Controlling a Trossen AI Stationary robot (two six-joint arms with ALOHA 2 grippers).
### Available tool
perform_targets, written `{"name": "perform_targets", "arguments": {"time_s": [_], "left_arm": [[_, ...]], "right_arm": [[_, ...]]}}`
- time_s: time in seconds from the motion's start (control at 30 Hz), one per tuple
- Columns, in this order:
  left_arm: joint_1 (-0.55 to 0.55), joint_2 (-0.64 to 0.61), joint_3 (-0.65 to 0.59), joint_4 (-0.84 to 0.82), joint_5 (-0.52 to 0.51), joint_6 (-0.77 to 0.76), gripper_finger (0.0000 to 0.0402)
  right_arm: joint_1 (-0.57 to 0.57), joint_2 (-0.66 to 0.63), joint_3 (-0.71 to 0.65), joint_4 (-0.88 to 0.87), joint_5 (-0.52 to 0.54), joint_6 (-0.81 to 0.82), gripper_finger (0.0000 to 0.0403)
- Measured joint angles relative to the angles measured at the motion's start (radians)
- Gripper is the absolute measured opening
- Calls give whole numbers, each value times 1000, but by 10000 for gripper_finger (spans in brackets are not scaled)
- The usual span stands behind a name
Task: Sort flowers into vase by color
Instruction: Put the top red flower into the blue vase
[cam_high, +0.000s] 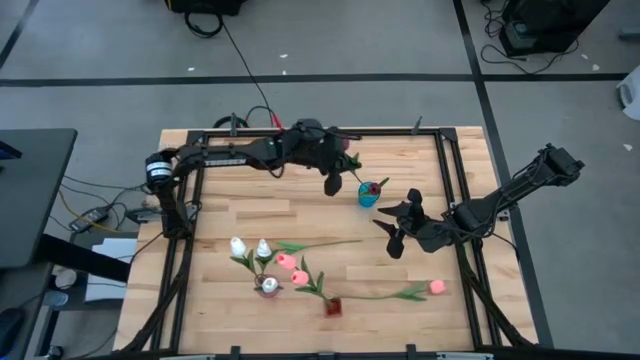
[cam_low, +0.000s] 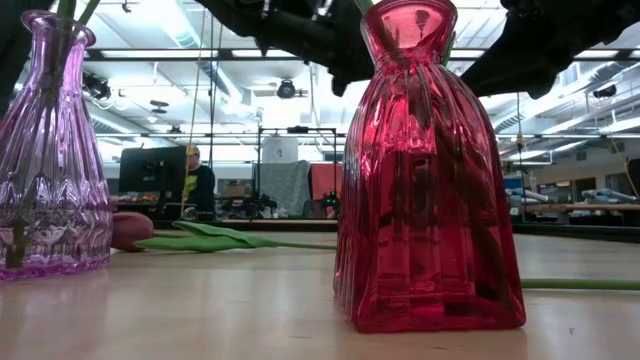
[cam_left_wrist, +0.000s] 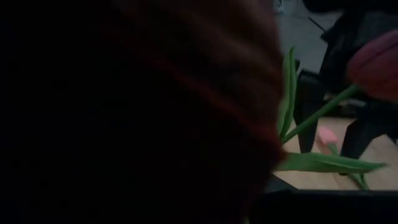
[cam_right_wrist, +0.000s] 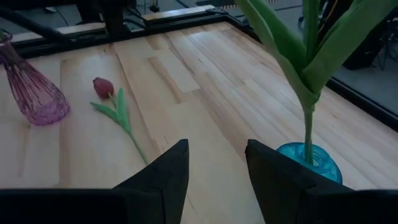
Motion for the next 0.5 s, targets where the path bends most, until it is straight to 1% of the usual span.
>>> {"name": "perform_targets", "arguments": {"time_s": [0.13, 0.2, 0.37, 0.43, 0.5], "left_arm": [[-9, 80, 86, -49, 25, 40, 17], [-12, 115, 125, -59, 43, 58, 17], [-12, 173, 170, -65, 62, 63, 21], [-12, 176, 172, -70, 88, 62, 36], [-12, 173, 173, -84, 94, 82, 64]], "right_arm": [[-1, 0, 0, 6, -5, 1, 172], [-1, 0, 0, 14, -27, 2, 172], [-1, 0, 0, 13, -59, 4, 172], [-1, 0, 0, 8, -76, -4, 172], [-1, 0, 0, 0, -79, -14, 172]]}}
